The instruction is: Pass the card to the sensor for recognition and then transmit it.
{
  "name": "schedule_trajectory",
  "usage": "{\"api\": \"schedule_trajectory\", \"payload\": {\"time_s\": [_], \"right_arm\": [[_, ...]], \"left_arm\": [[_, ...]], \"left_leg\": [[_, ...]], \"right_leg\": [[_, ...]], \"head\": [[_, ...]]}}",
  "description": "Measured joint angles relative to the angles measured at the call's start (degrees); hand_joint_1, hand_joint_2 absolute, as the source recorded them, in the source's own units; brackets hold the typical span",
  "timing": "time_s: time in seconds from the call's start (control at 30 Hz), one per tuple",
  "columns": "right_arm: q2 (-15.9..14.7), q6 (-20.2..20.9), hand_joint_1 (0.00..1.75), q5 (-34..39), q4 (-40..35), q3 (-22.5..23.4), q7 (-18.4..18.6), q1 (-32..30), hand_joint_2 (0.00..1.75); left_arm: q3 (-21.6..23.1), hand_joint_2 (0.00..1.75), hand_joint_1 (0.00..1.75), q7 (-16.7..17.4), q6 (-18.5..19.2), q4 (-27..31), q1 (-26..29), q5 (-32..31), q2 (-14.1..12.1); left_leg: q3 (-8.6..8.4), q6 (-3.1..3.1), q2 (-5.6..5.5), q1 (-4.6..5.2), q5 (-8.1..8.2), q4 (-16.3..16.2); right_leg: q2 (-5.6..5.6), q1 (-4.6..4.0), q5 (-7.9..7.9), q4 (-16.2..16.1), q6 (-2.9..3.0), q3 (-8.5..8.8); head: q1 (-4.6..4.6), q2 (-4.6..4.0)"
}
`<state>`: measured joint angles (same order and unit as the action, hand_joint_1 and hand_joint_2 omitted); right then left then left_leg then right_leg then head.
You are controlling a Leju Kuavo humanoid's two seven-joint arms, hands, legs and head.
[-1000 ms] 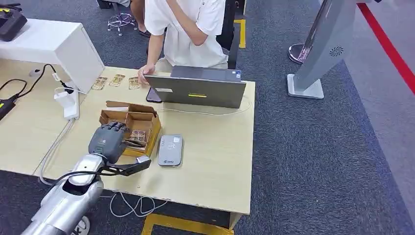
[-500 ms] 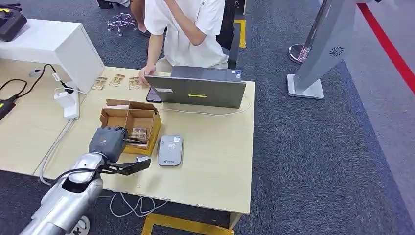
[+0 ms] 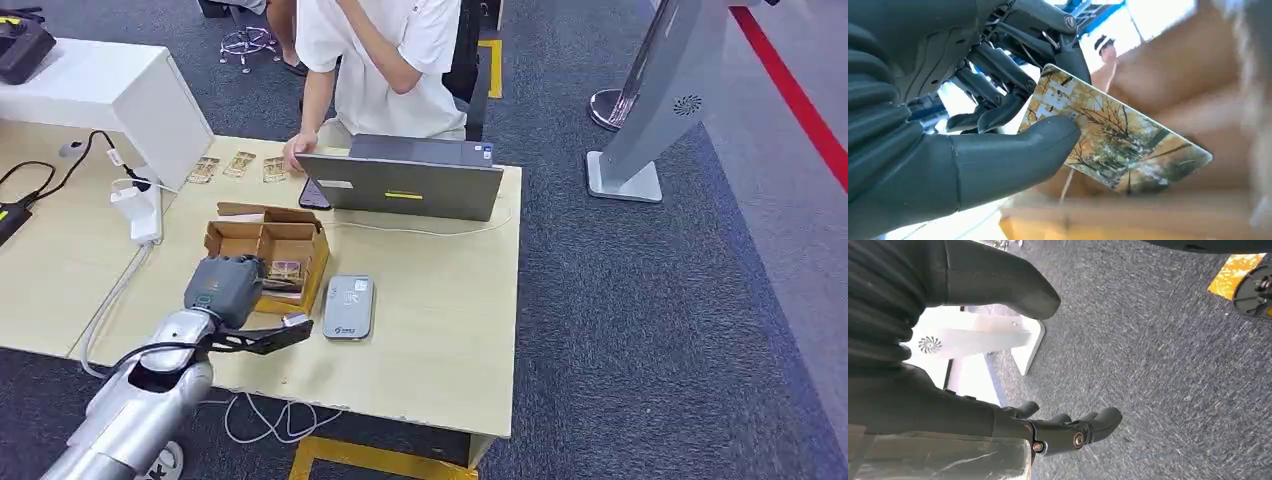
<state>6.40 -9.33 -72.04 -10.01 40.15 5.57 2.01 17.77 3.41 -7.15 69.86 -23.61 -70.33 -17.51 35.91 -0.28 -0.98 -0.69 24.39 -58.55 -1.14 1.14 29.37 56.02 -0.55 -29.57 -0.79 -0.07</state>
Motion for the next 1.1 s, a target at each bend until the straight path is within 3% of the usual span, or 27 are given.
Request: {"api": "schedule_trajectory", "payload": {"time_s": [0.2,0.33,0.47,0.73,0.83,0.87,0.93,1.1], "right_arm": [[0.07,0.0,0.0,0.72,0.0,1.44,-0.02,-0.02,1.75],[0.13,0.0,0.0,0.63,0.0,2.18,-0.26,-0.01,1.75],[0.13,0.0,0.0,0.42,0.0,2.64,-0.46,-0.02,1.75],[0.13,0.0,0.0,-0.68,0.0,2.84,-1.05,0.0,1.75],[0.11,0.0,0.0,-2.97,0.0,2.64,-1.7,0.12,1.75],[0.11,0.0,0.0,-4.27,0.0,2.23,-2.45,0.28,1.75],[0.0,0.0,0.0,-5.24,-0.02,1.49,-3.12,0.6,1.75],[-0.15,0.0,0.0,-5.47,-0.07,0.94,-3.37,0.76,1.75]], "left_arm": [[2.08,1.75,1.75,-1.03,2.87,14.23,-0.56,5.42,-0.48],[3.41,1.75,1.75,-0.42,5.31,23.36,-3.96,10.0,-1.94],[3.43,1.75,1.75,-0.28,6.16,27.42,-7.65,11.78,-3.1],[3.54,1.75,1.75,1.32,6.8,28.34,-13.65,11.73,-3.87],[4.02,1.75,1.75,3.15,4.06,24.68,-17.8,5.8,-3.5],[4.37,1.75,1.75,1.92,0.03,19.19,-21.5,1.95,-3.23],[5.22,1.75,1.75,0.11,-4.62,8.68,-27.18,-1.92,-2.58],[5.44,1.75,1.75,-1.14,-9.66,-9.66,-34.82,-3.63,-0.15]], "left_leg": [[0.01,0.0,-0.01,0.0,0.0,-0.01],[0.0,0.0,0.01,-0.01,0.0,-0.01],[-0.02,0.0,0.01,-0.03,0.0,-0.01],[0.0,0.0,0.02,-0.03,0.0,-0.01],[0.01,0.0,0.0,-0.02,0.0,-0.01],[0.0,0.01,0.01,-0.03,-0.02,-0.01],[0.0,-0.04,0.02,-0.03,-0.12,-0.01],[-0.01,-0.06,0.12,-0.03,-0.17,-0.01]], "right_leg": [[0.0,0.0,0.0,-0.01,0.0,-0.01],[-0.01,-0.01,-0.01,0.0,0.0,0.02],[0.0,-0.03,-0.01,0.0,0.01,-0.02],[-0.01,-0.01,-0.01,0.01,0.01,-0.05],[0.01,-0.01,-0.01,-0.01,0.01,-0.07],[0.01,-0.01,-0.04,0.0,0.02,-0.06],[-0.02,-0.02,-0.11,0.01,0.03,-0.07],[-0.15,-0.01,-0.19,0.05,0.07,0.0]], "head": [[0.0,0.0],[0.0,0.0],[-0.04,0.0],[-0.07,0.0],[-0.02,0.0],[0.0,0.0],[0.0,0.0],[-0.02,0.0]]}}
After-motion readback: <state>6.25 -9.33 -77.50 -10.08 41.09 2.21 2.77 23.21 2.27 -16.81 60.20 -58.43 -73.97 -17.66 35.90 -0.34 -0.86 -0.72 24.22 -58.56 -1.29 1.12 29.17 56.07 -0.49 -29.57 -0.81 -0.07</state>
